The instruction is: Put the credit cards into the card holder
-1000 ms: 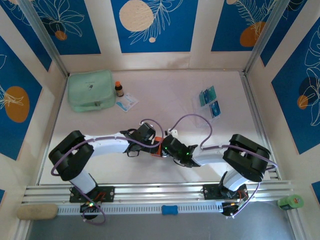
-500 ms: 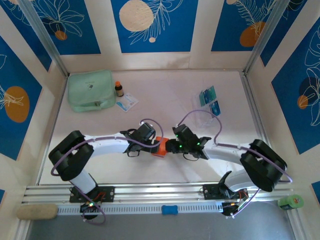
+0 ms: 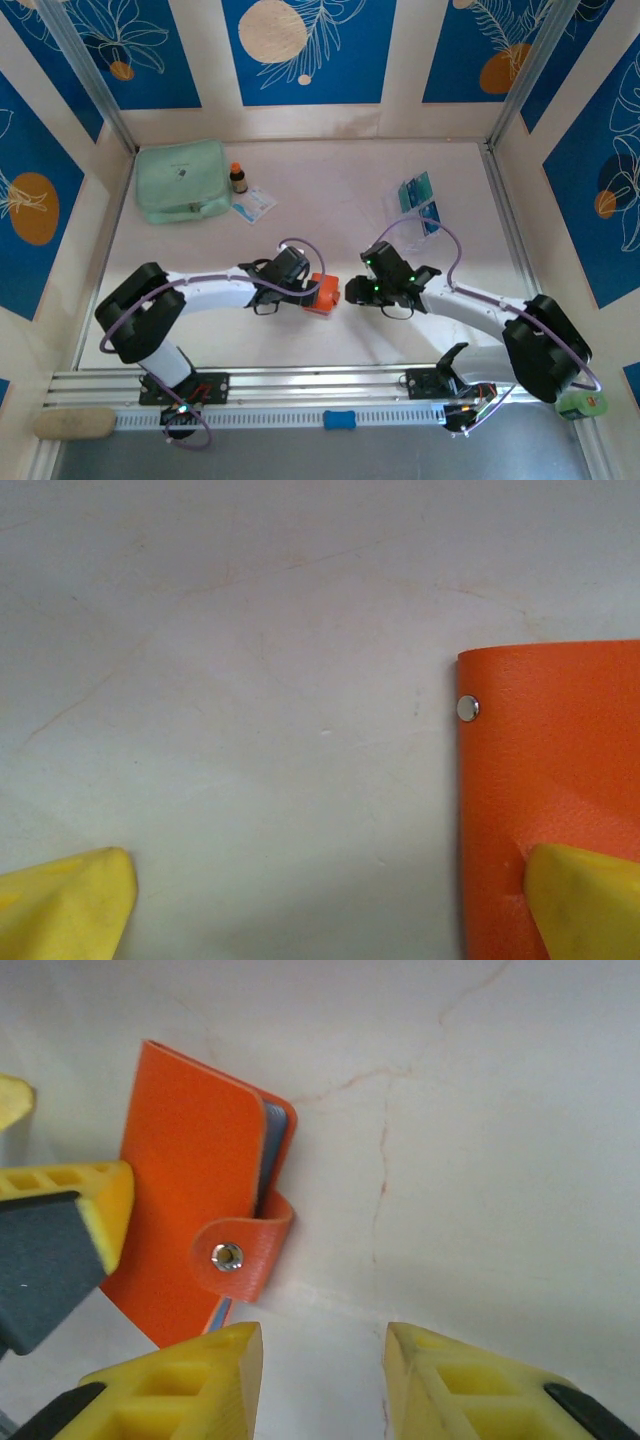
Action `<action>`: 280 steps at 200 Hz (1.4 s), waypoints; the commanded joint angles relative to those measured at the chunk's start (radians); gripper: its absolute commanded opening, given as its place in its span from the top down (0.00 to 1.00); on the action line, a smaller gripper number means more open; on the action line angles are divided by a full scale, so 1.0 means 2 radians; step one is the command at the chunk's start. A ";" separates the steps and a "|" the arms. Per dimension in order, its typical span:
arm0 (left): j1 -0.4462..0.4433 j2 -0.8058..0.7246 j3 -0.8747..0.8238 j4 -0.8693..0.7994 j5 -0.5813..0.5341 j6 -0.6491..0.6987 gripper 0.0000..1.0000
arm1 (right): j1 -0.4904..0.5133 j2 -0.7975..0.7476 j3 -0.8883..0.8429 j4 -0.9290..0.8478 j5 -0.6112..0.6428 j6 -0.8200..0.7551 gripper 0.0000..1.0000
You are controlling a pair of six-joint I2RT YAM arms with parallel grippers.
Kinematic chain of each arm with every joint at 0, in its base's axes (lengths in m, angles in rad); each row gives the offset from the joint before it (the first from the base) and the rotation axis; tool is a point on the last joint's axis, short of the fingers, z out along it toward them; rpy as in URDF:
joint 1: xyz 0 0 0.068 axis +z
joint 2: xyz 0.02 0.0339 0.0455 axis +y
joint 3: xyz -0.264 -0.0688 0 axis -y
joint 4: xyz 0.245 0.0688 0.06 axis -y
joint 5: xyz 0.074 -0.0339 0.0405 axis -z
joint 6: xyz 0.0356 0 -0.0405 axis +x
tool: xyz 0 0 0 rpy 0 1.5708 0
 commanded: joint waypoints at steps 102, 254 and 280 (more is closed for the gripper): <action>-0.073 -0.002 -0.046 0.011 -0.017 -0.127 0.00 | 0.032 0.085 0.107 -0.084 -0.008 -0.001 0.58; -0.087 -0.056 0.003 -0.057 -0.081 -0.096 0.00 | 0.043 0.120 0.127 -0.069 -0.009 0.005 0.59; -0.087 -0.059 -0.001 -0.056 -0.083 -0.097 0.00 | 0.043 0.124 0.130 -0.067 -0.006 0.005 0.58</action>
